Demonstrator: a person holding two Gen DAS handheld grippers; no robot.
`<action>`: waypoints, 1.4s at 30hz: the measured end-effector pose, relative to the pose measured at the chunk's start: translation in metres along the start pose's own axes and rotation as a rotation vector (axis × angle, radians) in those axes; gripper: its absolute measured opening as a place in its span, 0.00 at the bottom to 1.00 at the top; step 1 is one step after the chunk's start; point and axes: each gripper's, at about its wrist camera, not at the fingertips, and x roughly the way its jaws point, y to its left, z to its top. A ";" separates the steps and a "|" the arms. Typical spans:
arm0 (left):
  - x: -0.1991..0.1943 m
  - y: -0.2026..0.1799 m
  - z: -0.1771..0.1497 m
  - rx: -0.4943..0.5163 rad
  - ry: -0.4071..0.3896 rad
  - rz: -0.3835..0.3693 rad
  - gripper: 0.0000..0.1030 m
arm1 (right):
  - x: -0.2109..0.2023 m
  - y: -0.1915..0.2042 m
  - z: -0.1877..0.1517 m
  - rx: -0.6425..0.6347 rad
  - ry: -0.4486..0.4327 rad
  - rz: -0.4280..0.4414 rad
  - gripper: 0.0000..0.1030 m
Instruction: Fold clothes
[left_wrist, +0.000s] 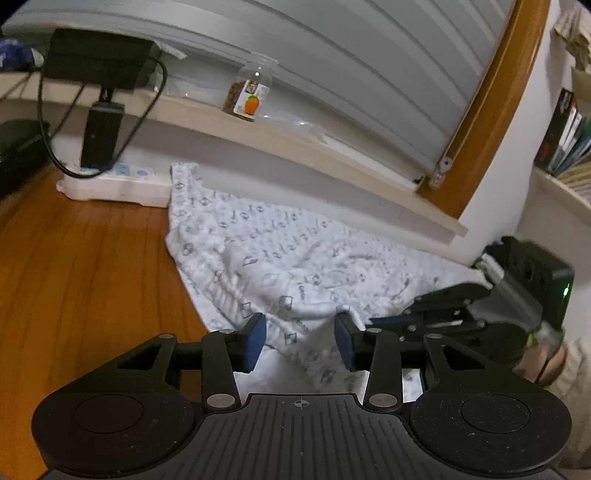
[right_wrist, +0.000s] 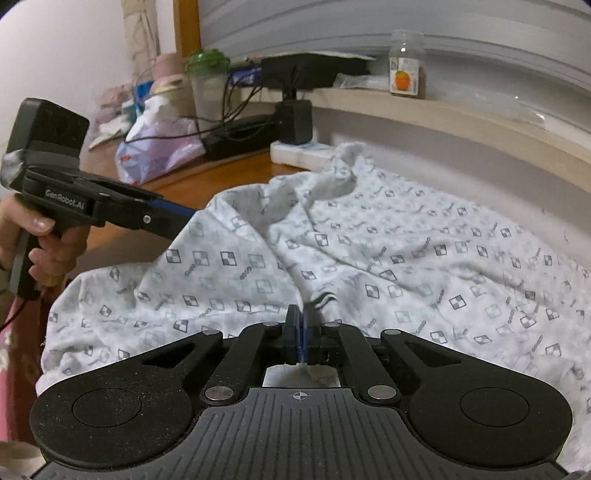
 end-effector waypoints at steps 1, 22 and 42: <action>0.002 0.001 0.001 -0.020 0.001 -0.011 0.46 | 0.000 -0.001 0.000 0.008 -0.002 0.002 0.02; 0.020 0.016 0.010 -0.161 -0.026 -0.100 0.19 | 0.000 0.000 0.000 0.000 -0.005 0.006 0.05; 0.025 -0.036 -0.014 0.101 0.077 0.021 0.44 | 0.030 0.002 0.049 0.166 -0.044 0.117 0.31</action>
